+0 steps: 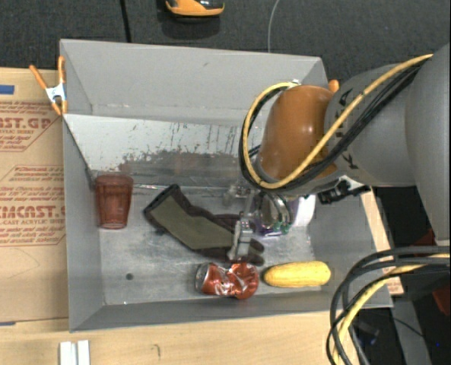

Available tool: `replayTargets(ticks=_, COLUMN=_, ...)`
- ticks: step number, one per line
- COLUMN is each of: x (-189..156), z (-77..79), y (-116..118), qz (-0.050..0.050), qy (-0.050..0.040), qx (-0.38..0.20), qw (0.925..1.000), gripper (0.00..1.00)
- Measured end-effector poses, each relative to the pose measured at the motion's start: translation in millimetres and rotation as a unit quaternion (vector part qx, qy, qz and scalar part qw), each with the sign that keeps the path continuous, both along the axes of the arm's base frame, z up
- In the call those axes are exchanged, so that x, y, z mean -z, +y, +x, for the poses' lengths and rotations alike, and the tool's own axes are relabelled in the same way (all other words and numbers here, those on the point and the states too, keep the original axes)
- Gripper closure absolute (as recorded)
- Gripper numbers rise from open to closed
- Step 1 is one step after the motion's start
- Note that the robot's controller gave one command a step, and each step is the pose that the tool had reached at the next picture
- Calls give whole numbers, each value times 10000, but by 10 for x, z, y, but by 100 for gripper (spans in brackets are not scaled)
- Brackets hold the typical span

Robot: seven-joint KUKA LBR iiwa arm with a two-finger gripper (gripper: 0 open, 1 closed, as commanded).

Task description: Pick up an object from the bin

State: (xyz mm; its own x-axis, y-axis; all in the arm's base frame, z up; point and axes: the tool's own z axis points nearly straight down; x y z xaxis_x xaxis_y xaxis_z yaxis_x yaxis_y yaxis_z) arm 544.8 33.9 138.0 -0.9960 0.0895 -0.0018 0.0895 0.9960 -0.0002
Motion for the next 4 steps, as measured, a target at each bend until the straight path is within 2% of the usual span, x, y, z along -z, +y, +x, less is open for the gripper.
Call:
replayTargets(ticks=1, x=692, z=-84, y=173, qz=7, qy=-4, qx=140, qw=9999, gripper=0)
replayTargets(ticks=2, x=669, z=15, y=221, qz=5, qy=-16, qx=186, qw=9998, gripper=100)
replayTargets(ticks=4, x=636, z=6, y=220, qz=4, qy=-2, qx=186, qw=9998, gripper=100)
